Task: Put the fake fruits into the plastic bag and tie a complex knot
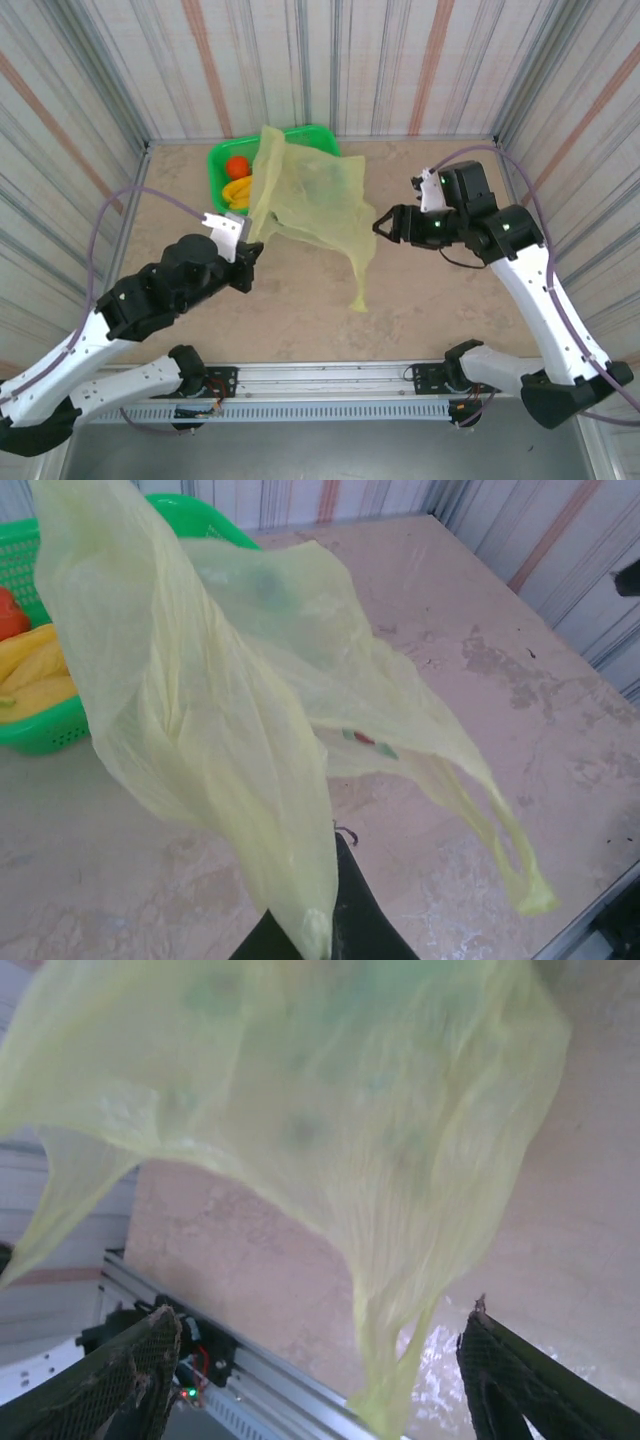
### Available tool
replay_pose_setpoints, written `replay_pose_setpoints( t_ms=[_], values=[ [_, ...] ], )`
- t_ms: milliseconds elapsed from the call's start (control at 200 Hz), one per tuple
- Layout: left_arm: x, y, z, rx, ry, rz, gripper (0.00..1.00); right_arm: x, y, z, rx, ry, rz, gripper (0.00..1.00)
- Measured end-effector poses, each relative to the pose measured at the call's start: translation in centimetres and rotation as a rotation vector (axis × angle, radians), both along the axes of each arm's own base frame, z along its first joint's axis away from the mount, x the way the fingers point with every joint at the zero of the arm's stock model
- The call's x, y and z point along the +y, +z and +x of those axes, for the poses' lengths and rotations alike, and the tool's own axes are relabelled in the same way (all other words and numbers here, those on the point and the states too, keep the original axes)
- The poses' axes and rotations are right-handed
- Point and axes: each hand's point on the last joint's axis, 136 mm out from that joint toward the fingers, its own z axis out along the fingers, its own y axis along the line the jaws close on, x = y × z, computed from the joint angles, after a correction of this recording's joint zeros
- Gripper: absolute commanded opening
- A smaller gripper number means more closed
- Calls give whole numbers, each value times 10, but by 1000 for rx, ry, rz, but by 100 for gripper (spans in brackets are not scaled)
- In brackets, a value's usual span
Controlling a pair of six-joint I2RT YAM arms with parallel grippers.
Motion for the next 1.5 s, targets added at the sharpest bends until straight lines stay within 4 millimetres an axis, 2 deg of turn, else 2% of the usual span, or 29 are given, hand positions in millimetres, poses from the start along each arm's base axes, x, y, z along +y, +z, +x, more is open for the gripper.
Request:
replay_pose_setpoints(
  t_ms=[75, 145, 260, 361, 511, 631, 696, 796, 917, 992, 1087, 1152, 1222, 1282, 1368, 1418, 1498],
  values=[
    [4, 17, -5, 1, -2, -44, 0, 1, -1, 28, -13, -41, -39, 73],
    [4, 34, -10, -3, -11, -101, 0, 3, -11, 61, -17, -86, -81, 74],
    [12, 58, -18, -13, -6, -174, 0, 7, -44, 121, 25, -140, -138, 75],
    [29, 74, -21, -31, 44, -203, 0, 16, -81, 177, 72, -170, -182, 77],
    [47, 77, -16, -43, 137, -178, 0, 38, -132, 258, 89, -191, -210, 80],
    [46, 68, -1, -21, 204, -100, 0, 50, -175, 295, 114, -194, -231, 75],
    [44, 64, 11, -6, 252, -54, 0, 50, -199, 298, 153, -195, -260, 71],
    [48, 63, 28, 9, 338, -4, 0, 43, -230, 287, 217, -193, -325, 63],
    [59, 56, 46, 36, 445, 45, 0, 26, -251, 270, 250, -219, -419, 61],
    [74, 52, 51, 51, 515, 57, 0, 3, -253, 258, 260, -256, -466, 61],
    [94, 51, 54, 58, 601, 56, 0, -42, -249, 247, 281, -335, -516, 61],
    [106, 52, 53, 56, 646, 44, 0, -83, -247, 245, 298, -411, -535, 62],
    [117, 56, 50, 46, 678, 28, 0, -133, -248, 240, 317, -518, -554, 64],
    [123, 60, 47, 35, 693, 14, 0, -180, -250, 226, 352, -617, -582, 66],
    [127, 62, 45, 26, 705, 9, 0, -233, -246, 209, 384, -733, -615, 69],
    [128, 63, 45, 23, 708, 6, 0, -251, -238, 203, 378, -776, -628, 71],
    [128, 62, 46, 28, 713, 12, 0, -253, -213, 205, 317, -797, -641, 71]
  ],
)
